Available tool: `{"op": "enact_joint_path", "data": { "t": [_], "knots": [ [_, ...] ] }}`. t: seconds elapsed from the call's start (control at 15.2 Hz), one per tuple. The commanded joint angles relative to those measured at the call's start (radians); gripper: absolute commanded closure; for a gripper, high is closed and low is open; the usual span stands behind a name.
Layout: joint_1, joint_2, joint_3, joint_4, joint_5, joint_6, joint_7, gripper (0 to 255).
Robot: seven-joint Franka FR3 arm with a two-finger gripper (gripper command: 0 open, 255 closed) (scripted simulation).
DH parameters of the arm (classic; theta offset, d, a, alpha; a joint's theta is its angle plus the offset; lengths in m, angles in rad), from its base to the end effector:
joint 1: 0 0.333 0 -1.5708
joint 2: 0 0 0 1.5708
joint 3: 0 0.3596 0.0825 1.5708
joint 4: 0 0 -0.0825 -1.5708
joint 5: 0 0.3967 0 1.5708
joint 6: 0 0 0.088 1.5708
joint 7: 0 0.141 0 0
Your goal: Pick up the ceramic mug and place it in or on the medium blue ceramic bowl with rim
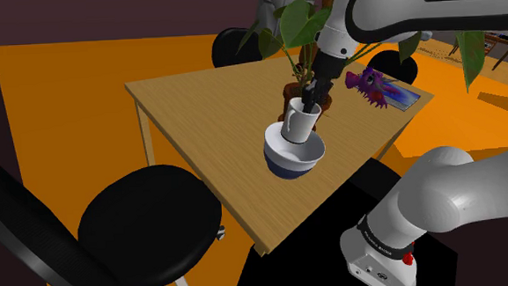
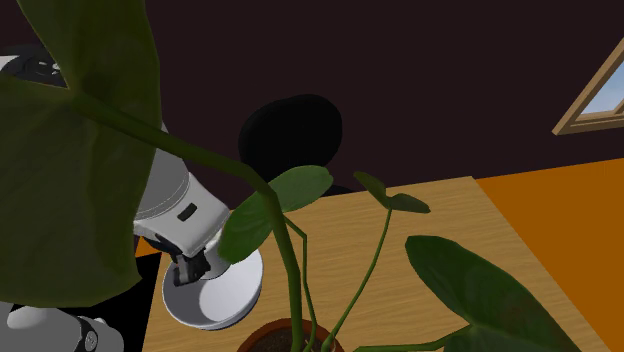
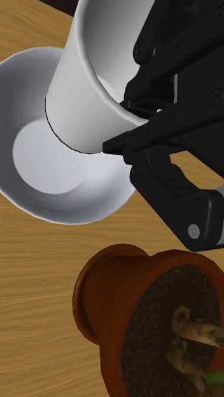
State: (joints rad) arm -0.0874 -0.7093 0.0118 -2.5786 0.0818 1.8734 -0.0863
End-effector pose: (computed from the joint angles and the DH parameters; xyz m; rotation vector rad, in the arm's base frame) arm 0.3203 -0.0151 0.4814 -3.0716 0.0251 -0.0153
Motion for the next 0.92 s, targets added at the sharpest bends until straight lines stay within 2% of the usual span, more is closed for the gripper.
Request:
{"op": "enact_joint_path", "data": {
  "t": [0.0,0.07,0.59,0.66,0.86],
  "knots": [
    [0.0,0.004,0.0,-0.024,0.0,0.029,-0.003,255],
    [0.0,0.009,0.0,-0.046,0.002,0.055,-0.005,255],
    [0.0,0.009,0.0,-0.046,0.002,0.055,-0.005,255],
    [0.0,0.009,0.0,-0.046,0.002,0.055,-0.005,0],
    [0.0,0.009,0.0,-0.046,0.002,0.055,-0.005,0]
  ]
}}
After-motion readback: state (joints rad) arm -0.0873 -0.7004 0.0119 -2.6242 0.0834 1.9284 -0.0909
